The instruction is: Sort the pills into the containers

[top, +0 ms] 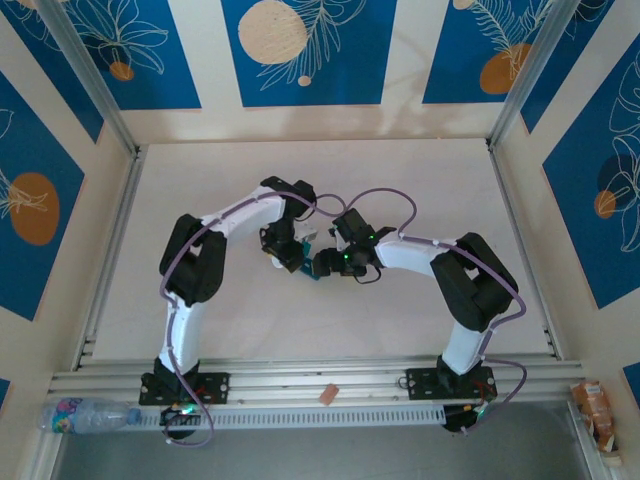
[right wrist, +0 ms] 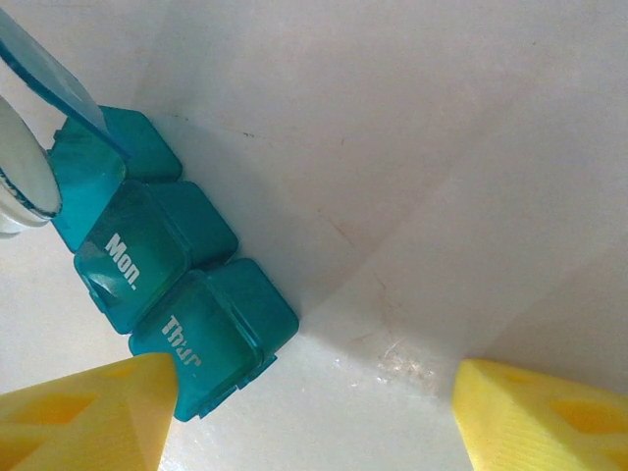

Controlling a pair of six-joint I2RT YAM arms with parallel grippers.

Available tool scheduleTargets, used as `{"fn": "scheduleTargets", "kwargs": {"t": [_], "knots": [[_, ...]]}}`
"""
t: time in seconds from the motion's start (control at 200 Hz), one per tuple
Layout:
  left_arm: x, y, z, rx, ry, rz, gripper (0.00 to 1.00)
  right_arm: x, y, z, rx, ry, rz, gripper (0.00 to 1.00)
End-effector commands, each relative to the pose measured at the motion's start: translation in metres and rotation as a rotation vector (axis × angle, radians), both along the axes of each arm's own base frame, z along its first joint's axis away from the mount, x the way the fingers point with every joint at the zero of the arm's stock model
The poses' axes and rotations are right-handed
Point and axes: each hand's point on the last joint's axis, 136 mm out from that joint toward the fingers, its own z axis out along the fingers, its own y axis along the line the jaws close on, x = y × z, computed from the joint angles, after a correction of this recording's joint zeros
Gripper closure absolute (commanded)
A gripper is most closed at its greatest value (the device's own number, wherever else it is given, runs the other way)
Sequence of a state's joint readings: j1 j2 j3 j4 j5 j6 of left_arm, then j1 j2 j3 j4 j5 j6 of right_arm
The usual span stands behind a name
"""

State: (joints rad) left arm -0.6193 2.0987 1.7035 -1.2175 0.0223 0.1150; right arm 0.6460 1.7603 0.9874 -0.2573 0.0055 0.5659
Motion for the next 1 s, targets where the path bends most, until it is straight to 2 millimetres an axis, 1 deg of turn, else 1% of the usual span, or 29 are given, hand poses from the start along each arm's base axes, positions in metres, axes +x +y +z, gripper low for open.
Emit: {"fn": "scheduleTargets", "kwargs": {"t": [0.0,0.15,0.395,0.47,0.72,0.8,0.995], "knots": [[-0.003,0.003,0.0,0.037,0.027,-0.036,1.0,-0.002,0.003,-0.016,-0.025,0.016,0.018,0.24],[-0.004,0.003,0.002,0.058,0.029,-0.052,1.0,-0.002,0.003,-0.017,-0.027,0.017,0.017,0.25],[-0.009,0.001,-0.002,0.083,0.045,-0.075,1.0,-0.002,0.002,-0.018,-0.031,0.02,0.014,0.25],[-0.009,-0.002,-0.002,0.074,0.041,-0.077,1.0,-0.003,0.002,-0.018,-0.032,0.022,0.015,0.25],[-0.002,-0.012,0.015,0.05,-0.001,-0.085,1.0,-0.003,0.002,-0.02,-0.037,0.027,0.016,0.25],[-0.001,-0.013,0.018,0.05,-0.006,-0.09,1.0,-0.003,0.002,-0.02,-0.038,0.027,0.017,0.25],[-0.002,-0.01,0.011,0.071,0.008,-0.097,1.0,-0.002,0.001,-0.023,-0.044,0.03,0.013,0.25]]}}
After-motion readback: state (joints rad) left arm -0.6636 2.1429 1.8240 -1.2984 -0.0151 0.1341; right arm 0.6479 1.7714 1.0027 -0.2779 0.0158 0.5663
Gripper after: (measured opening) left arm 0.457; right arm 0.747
